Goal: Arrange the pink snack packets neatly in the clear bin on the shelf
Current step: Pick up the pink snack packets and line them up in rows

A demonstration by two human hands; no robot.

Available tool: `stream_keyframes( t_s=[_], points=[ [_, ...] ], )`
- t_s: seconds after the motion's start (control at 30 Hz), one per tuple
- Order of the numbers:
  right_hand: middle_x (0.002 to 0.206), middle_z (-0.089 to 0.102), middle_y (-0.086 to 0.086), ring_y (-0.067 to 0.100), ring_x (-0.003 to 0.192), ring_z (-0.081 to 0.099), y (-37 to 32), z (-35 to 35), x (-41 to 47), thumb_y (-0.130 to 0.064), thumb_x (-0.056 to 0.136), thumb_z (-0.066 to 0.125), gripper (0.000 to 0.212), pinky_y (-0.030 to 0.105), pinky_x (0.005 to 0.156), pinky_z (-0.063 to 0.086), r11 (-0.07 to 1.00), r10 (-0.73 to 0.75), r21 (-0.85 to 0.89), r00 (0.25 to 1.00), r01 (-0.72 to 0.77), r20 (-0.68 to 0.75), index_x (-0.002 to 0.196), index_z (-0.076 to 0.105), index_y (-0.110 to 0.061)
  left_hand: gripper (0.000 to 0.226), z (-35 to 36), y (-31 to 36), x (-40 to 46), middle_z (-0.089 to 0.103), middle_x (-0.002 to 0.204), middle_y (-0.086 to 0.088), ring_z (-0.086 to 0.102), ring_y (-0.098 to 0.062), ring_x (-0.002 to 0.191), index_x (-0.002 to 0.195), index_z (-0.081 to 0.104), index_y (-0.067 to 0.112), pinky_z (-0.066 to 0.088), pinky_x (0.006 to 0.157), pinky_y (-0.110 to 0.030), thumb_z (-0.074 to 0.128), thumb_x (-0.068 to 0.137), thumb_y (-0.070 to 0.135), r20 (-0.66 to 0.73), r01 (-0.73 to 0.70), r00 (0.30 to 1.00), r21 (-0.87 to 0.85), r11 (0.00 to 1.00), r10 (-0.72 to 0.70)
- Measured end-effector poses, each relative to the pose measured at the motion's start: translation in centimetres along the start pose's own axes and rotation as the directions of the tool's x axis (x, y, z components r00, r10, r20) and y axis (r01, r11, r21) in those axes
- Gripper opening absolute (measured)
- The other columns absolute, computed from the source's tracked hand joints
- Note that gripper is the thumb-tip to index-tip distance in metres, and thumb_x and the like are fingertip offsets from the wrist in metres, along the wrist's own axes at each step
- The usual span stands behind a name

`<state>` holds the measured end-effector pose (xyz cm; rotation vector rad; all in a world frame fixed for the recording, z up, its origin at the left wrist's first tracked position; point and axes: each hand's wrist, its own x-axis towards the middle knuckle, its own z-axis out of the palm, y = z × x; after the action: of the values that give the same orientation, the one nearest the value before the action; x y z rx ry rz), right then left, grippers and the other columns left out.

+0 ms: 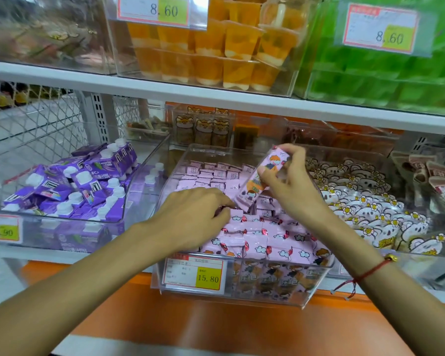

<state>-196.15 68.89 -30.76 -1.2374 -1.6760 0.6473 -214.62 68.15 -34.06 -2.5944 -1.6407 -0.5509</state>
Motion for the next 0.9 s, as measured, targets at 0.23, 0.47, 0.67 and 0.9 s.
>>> stream_keyframes(
  t_s=[0.23, 0.47, 0.67, 0.9],
  points=[
    [0.087, 0.064, -0.001, 0.020, 0.075, 0.065, -0.7, -1.6, 0.1, -0.027, 0.085, 0.069, 0.038, 0.035, 0.066, 0.052, 0.923, -0.034, -0.371, 0.982, 0.102, 0.185, 0.106, 0.037, -0.023, 0.034, -0.2, 0.1, 0.0, 0.055, 0.129, 0.017, 0.053, -0.012, 0.111, 0.124, 0.057, 0.038, 0.034, 0.071, -0.027, 0.038, 0.096, 0.038, 0.027, -0.010, 1.000, -0.008, 1.000, 0.010],
    [0.111, 0.055, 0.000, 0.020, 0.097, 0.057, 0.0, 0.0, -0.1, -0.035, 0.080, 0.073, 0.031, 0.030, 0.075, 0.045, 0.641, -0.152, -0.720, 0.963, 0.267, 0.222, 0.107, 0.062, -0.022, 0.034, -0.1, 0.2, -0.1, 0.056, 0.126, 0.015, 0.053, -0.014, 0.110, 0.126, 0.055, 0.038, 0.032, 0.069, -0.027, 0.040, 0.094, 0.039, 0.015, -0.002, 1.000, -0.004, 1.000, 0.002],
    [0.111, 0.059, 0.002, 0.019, 0.104, 0.053, 1.3, 0.4, 0.3, -0.023, 0.097, 0.044, 0.030, 0.023, 0.075, 0.033, 0.646, 0.004, -0.679, 0.888, 0.349, 0.460, 0.119, 0.064, -0.020, 0.034, -0.1, 0.3, -0.2, 0.055, 0.130, 0.014, 0.053, -0.014, 0.112, 0.126, 0.055, 0.036, 0.033, 0.072, -0.027, 0.041, 0.095, 0.040, 0.010, 0.004, 1.000, -0.011, 1.000, -0.004],
    [0.096, 0.063, -0.008, 0.008, 0.083, 0.059, 0.9, -3.1, 1.5, -0.016, 0.089, 0.059, 0.026, 0.025, 0.074, 0.045, 0.727, -0.166, -0.637, 0.966, 0.257, 0.199, 0.113, 0.065, -0.025, 0.030, -0.6, 1.3, -0.2, 0.058, 0.122, 0.020, 0.046, 0.002, 0.077, 0.121, 0.056, 0.036, 0.028, 0.056, -0.014, 0.041, 0.095, 0.032, -0.194, -0.059, 0.980, -0.123, 0.991, 0.035]
  ],
)
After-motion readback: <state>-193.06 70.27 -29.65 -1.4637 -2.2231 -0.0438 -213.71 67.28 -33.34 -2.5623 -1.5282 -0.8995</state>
